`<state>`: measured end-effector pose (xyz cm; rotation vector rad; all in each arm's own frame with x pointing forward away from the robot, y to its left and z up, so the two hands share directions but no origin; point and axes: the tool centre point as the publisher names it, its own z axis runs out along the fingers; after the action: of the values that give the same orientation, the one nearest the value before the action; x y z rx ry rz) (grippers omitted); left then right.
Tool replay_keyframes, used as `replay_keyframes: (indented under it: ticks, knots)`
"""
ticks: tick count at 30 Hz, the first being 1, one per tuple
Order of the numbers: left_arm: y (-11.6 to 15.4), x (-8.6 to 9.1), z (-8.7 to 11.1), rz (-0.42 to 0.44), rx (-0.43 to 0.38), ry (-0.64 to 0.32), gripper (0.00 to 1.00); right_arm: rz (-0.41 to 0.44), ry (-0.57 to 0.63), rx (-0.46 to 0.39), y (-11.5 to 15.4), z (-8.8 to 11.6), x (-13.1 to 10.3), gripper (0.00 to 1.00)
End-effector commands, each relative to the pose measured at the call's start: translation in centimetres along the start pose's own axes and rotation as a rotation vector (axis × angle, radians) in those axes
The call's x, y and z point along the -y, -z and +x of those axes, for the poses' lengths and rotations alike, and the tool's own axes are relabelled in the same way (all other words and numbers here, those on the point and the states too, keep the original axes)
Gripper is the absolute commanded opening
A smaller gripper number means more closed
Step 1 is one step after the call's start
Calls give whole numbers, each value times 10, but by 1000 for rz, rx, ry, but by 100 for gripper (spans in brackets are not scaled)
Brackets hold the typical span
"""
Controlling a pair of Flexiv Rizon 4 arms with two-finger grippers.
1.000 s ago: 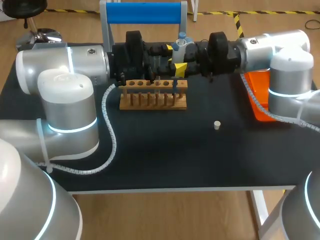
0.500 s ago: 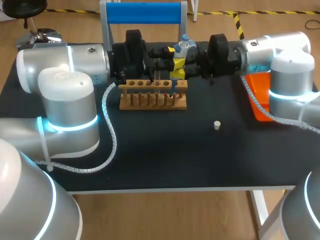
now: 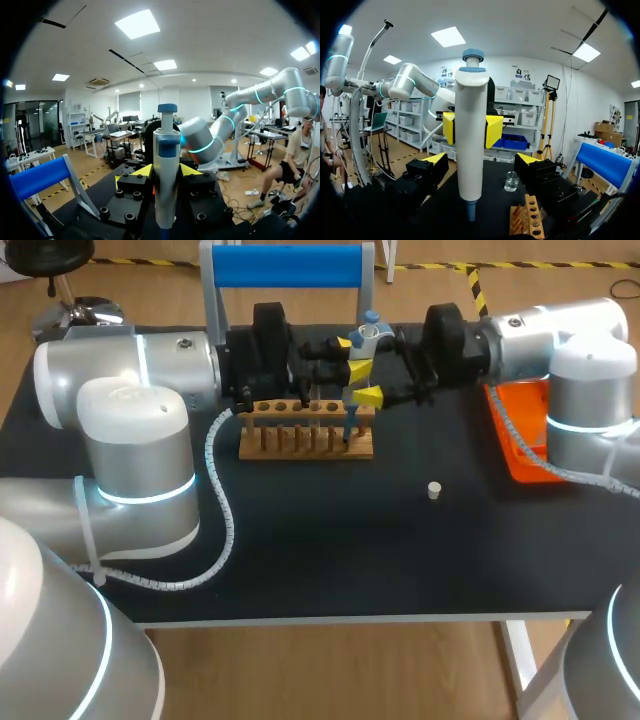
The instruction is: Invert the test tube, pick up the pipette, mount the tip to pipette, aspirate from beaker and dispense into the tube, eject the tip, return the pipette, and cap with the stopper.
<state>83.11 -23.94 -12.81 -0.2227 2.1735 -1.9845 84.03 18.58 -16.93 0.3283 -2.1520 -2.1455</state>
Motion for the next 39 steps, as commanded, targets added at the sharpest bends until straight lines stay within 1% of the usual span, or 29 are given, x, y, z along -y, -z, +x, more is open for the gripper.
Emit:
replay_keyframes:
  ticks: [1, 7, 9, 13, 18, 23, 26, 31, 35, 39]
  knots:
    - [0, -1, 1, 4, 5, -1, 0, 3, 0, 3, 28, 6, 0, 100]
    - [0, -1, 1, 4, 5, -1, 0, 18, -1, 48, 67, 3, 0, 100]
    - [0, -1, 1, 4, 5, -1, 0, 30, -5, 71, 80, -1, 1, 100]
    - [0, -1, 1, 4, 5, -1, 0, 74, -22, 132, 106, -16, 6, 100]
    - [0, -1, 1, 4, 5, -1, 0, 139, -37, 195, 127, -44, 6, 100]
    - [0, -1, 1, 4, 5, -1, 0, 189, -39, 255, 141, -86, 0, 100]
    - [0, -1, 1, 4, 5, -1, 0, 214, -33, 297, 145, -114, -8, 100]
    - [0, -1, 1, 4, 5, -1, 0, 262, -32, 347, 139, -161, -18, 100]
    - [0, -1, 1, 4, 5, -1, 0, 294, -37, 364, 125, -187, -22, 100]
    - [0, -1, 1, 4, 5, -1, 0, 323, -46, 376, 110, -202, -22, 100]
